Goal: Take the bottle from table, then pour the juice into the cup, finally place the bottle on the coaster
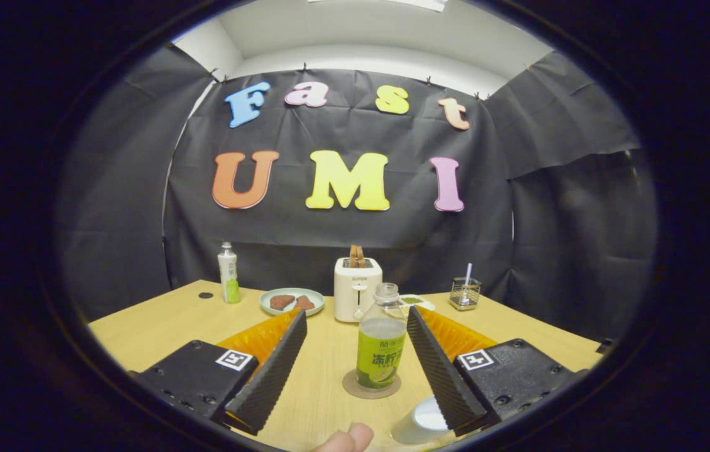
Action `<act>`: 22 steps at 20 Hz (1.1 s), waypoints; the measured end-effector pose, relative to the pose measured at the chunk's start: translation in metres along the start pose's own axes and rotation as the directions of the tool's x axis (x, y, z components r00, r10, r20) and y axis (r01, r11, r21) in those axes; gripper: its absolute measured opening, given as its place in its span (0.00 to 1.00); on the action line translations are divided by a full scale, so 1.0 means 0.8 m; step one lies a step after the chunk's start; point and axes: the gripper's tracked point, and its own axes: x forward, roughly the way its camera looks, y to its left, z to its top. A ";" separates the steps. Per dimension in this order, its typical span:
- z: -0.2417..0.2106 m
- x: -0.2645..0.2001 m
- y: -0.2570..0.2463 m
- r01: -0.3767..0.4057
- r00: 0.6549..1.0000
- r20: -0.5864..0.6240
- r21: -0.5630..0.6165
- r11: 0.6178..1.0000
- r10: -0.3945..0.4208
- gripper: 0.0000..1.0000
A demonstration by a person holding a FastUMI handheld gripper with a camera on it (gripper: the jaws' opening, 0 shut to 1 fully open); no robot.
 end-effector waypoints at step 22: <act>0.068 -0.268 -0.063 -0.021 0.997 0.071 0.177 0.984 0.009 1.00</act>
